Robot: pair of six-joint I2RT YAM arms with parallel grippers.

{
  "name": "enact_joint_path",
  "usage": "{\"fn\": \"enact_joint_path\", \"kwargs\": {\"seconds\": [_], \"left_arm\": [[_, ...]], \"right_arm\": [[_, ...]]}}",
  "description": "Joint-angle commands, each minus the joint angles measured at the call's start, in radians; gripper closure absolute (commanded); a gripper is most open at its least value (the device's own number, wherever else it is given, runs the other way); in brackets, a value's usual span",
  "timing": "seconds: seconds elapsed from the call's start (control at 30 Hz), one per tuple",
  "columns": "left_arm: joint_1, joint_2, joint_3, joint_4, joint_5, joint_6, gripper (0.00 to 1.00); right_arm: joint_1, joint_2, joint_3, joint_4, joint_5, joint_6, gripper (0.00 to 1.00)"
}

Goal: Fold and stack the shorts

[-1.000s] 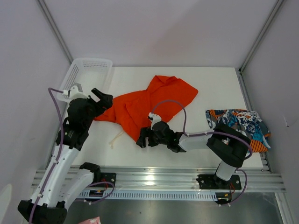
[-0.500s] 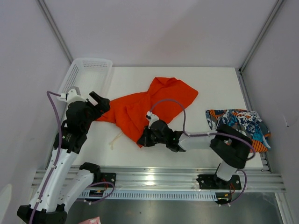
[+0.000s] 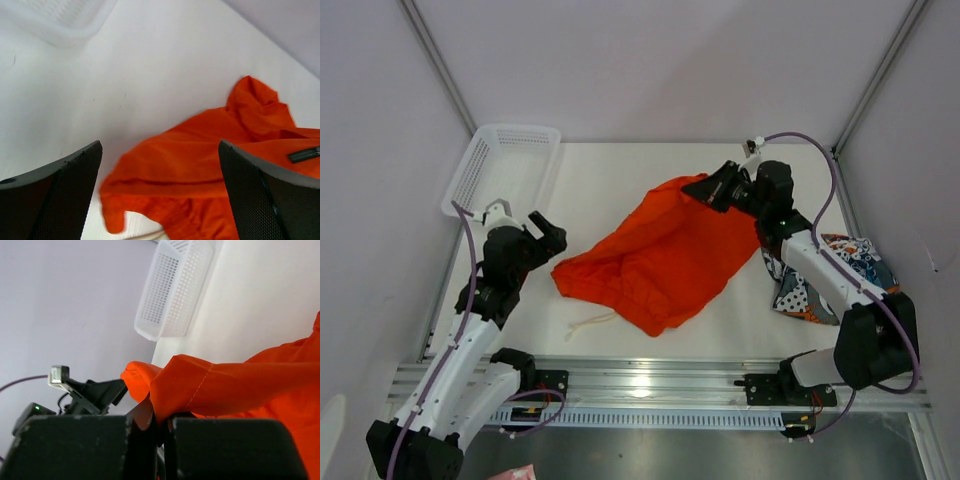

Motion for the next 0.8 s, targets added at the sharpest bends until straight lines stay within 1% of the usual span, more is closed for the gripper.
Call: {"fn": "enact_joint_path", "kwargs": {"seconds": [0.0, 0.13, 0.23, 0.27, 0.37, 0.4, 0.5, 0.6, 0.67, 0.7, 0.77], "left_arm": [[0.006, -0.012, -0.086, 0.104, 0.046, -0.001, 0.01], [0.006, -0.019, -0.199, 0.169, 0.084, -0.051, 0.01], [0.002, -0.057, -0.274, 0.211, 0.153, -0.089, 0.01], [-0.002, -0.077, -0.303, 0.248, 0.165, -0.088, 0.01], [-0.057, -0.185, -0.353, 0.28, 0.163, -0.05, 0.01], [-0.079, -0.237, -0.386, 0.282, 0.156, -0.047, 0.01], [-0.085, -0.288, -0.432, 0.248, 0.158, -0.057, 0.01], [-0.085, -0.306, -0.457, 0.204, 0.161, -0.06, 0.01], [-0.087, -0.318, -0.488, 0.226, 0.182, -0.057, 0.01], [-0.085, -0.321, -0.498, 0.267, 0.19, -0.056, 0.01], [-0.085, -0.294, -0.525, 0.285, 0.19, -0.054, 0.01]], "right_arm": [[-0.084, 0.091, 0.051, 0.003, -0.19, 0.066, 1.0], [-0.138, 0.157, 0.088, 0.013, -0.223, 0.054, 1.0], [-0.164, 0.213, 0.137, 0.0, -0.22, 0.034, 1.0], [-0.166, 0.23, 0.169, -0.001, -0.218, 0.031, 1.0], [-0.178, 0.294, 0.223, -0.016, -0.209, 0.02, 1.0], [-0.18, 0.309, 0.256, -0.018, -0.207, 0.02, 1.0], [-0.18, 0.366, 0.321, -0.029, -0.2, 0.018, 1.0], [-0.178, 0.411, 0.358, -0.03, -0.198, 0.02, 1.0], [-0.18, 0.428, 0.366, -0.027, -0.197, 0.018, 1.0], [-0.178, 0.432, 0.367, -0.027, -0.197, 0.02, 1.0], [-0.178, 0.437, 0.367, -0.024, -0.2, 0.021, 1.0]]}}
